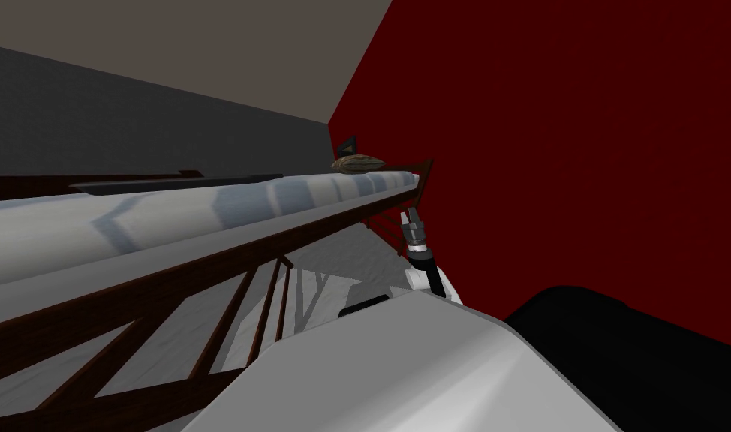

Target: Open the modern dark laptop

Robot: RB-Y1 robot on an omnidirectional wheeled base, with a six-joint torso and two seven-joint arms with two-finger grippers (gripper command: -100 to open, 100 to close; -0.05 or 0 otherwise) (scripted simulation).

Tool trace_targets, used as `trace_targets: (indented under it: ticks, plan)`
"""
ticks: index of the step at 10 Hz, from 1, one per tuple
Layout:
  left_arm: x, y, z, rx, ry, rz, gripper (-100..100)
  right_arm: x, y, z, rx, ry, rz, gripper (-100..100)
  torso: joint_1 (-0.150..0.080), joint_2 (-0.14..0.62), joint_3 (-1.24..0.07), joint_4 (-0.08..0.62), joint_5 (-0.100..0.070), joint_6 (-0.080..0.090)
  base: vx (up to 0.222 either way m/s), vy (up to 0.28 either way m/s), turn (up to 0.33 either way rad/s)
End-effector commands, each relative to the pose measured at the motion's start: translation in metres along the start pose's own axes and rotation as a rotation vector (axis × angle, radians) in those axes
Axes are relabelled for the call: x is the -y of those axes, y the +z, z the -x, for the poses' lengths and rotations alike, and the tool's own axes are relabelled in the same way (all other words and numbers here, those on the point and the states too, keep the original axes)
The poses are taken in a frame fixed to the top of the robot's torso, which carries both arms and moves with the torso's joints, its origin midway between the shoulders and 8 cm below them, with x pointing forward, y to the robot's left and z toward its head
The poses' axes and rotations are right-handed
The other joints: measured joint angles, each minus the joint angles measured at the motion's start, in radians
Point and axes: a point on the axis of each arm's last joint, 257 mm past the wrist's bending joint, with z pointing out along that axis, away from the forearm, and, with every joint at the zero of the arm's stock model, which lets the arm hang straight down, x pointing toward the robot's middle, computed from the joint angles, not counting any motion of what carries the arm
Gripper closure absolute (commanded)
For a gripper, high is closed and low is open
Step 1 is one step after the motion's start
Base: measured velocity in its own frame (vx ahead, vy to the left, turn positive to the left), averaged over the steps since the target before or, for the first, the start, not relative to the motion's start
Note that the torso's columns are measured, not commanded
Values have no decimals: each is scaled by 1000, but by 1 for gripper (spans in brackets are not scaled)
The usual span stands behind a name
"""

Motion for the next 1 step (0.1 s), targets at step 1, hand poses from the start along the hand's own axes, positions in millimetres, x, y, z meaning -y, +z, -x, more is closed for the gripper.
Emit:
trace_targets:
  ticks: [1]
  plan:
    - [-15,5,0,33,-14,51,-100,0,0,0,0,0,0,0,-1,0,0,0,0,0,0,0,0]
